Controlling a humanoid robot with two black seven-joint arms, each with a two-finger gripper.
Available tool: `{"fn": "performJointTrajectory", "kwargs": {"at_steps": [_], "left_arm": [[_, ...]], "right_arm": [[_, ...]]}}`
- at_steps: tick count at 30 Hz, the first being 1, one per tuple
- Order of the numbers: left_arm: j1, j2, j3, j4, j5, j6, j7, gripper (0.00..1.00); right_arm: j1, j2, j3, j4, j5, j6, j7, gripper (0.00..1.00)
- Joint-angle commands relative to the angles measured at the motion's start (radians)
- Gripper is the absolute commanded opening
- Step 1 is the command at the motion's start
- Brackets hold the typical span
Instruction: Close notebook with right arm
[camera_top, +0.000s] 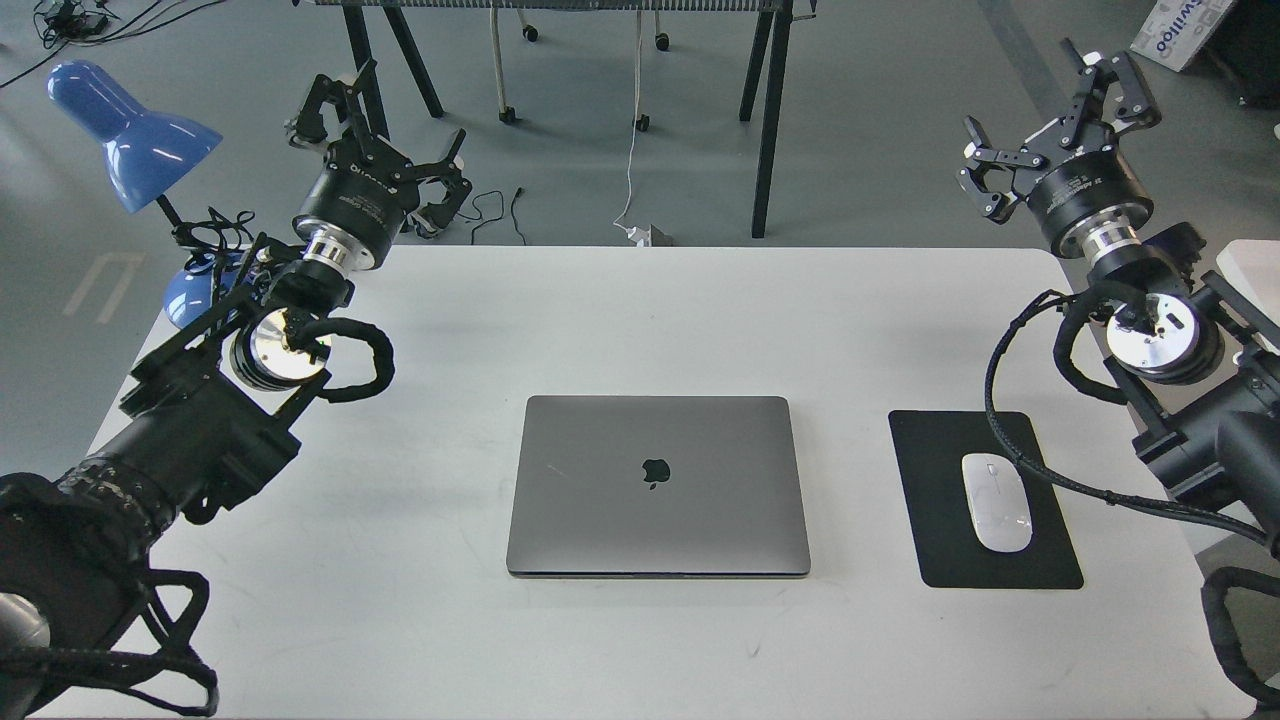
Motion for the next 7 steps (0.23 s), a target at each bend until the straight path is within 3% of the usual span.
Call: {"fn": "performJointTrajectory", "kwargs": {"at_steps": [1, 7], "left_arm": [[0.0, 0.002, -0.001, 0.0, 0.0, 0.0, 0.0, 1.0], [0.0, 0.0, 0.001, 0.0, 0.0, 0.0, 0.0, 1.0]], "right_arm": [[-0.023, 0.002, 0.001, -0.022, 0.013, 0.002, 0.001, 1.0], [-0.036, 0.006, -0.012, -0.011, 0.011, 0.002, -0.001, 1.0]]}}
